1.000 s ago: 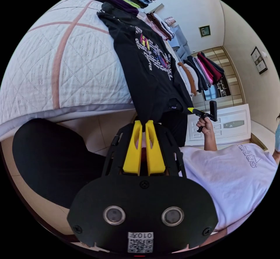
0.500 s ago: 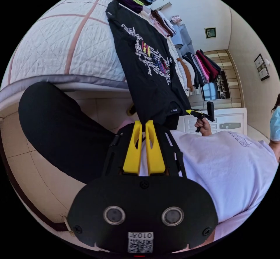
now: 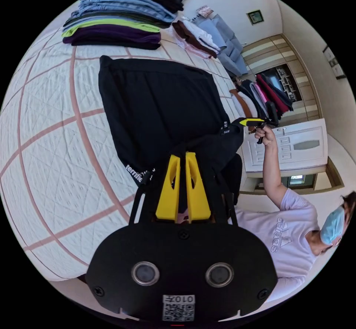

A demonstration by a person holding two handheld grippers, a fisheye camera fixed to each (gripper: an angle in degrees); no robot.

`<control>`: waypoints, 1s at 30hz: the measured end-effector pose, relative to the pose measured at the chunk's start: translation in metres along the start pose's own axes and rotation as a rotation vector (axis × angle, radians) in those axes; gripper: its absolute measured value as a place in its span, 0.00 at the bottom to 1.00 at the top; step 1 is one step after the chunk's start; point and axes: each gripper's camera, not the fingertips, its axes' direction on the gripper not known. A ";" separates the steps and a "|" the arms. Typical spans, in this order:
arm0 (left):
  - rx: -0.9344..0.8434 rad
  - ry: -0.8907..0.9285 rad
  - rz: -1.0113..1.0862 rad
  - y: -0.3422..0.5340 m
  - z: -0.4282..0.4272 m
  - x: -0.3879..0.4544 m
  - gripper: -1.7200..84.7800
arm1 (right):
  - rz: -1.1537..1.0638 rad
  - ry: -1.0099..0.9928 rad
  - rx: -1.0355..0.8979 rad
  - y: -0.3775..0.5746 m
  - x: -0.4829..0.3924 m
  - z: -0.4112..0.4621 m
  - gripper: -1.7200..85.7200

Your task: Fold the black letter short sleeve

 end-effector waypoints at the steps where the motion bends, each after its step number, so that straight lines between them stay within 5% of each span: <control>1: -0.009 -0.013 -0.044 -0.013 0.015 -0.010 0.08 | 0.044 -0.033 0.014 -0.011 0.014 0.008 0.08; 6: 0.180 0.038 -0.091 0.002 0.021 -0.014 0.12 | 0.002 -0.122 0.286 0.011 0.018 -0.007 0.12; 10: 0.345 -0.142 0.026 0.056 0.006 0.022 0.14 | -0.099 -0.044 0.375 0.060 -0.013 -0.020 0.12; 18: 0.032 -0.696 0.697 0.050 0.148 0.170 0.14 | -0.555 0.557 0.102 0.044 -0.131 0.078 0.17; 21: 0.019 -0.736 0.847 0.052 0.178 0.197 0.13 | -0.638 0.668 0.016 0.039 -0.145 0.104 0.19; 27: -0.118 -0.692 0.969 0.036 0.236 0.208 0.06 | -0.652 0.734 0.008 0.033 -0.148 0.128 0.15; 30: -0.008 -0.671 0.737 0.003 0.232 0.193 0.04 | -0.438 0.720 0.141 0.017 -0.136 0.114 0.13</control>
